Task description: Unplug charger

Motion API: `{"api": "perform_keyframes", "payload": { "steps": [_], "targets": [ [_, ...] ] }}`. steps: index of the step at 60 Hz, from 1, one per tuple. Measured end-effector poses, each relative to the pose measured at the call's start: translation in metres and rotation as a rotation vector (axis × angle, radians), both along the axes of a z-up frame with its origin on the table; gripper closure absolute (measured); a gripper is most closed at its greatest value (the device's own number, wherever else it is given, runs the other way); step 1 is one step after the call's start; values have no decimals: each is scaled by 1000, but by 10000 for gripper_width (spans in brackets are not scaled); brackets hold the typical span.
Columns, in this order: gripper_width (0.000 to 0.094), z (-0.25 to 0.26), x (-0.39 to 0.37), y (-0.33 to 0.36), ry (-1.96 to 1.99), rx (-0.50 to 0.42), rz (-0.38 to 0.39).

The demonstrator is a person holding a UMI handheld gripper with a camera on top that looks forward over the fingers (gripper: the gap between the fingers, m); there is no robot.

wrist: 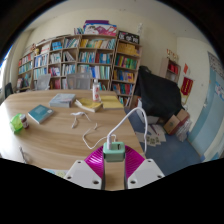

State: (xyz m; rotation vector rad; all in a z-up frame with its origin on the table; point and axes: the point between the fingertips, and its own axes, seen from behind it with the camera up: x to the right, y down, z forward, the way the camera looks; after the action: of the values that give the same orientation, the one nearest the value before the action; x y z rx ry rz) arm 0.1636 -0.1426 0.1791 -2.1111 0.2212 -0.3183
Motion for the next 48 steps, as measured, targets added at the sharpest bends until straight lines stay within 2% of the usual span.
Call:
{"api": "perform_keyframes", "payload": {
  "steps": [5, 6, 10, 15, 20, 21, 25, 30, 32, 36, 38, 42, 48],
  "targets": [
    [688, -71, -6, -33, 47, -204, -7],
    [685, -98, -13, -36, 58, -234, -10],
    [673, -129, -20, -57, 115, -348, 15],
    [653, -157, -23, -69, 129, -446, 34],
    [634, -185, -10, -70, 121, -474, 53],
    [627, -175, -8, -69, 125, -500, 56],
    [607, -187, -8, -54, 144, -461, 84],
    [539, -191, -8, -47, 179, -481, 136],
    [453, -194, -10, -46, 200, -486, 163],
    [155, -189, -13, -42, 230, -458, 233],
    [82, -183, -9, -44, 225, -441, 254],
    [96, -167, -3, -52, 247, -406, 296],
    [94, -139, 5, -73, 319, -353, 314]
  ]
}}
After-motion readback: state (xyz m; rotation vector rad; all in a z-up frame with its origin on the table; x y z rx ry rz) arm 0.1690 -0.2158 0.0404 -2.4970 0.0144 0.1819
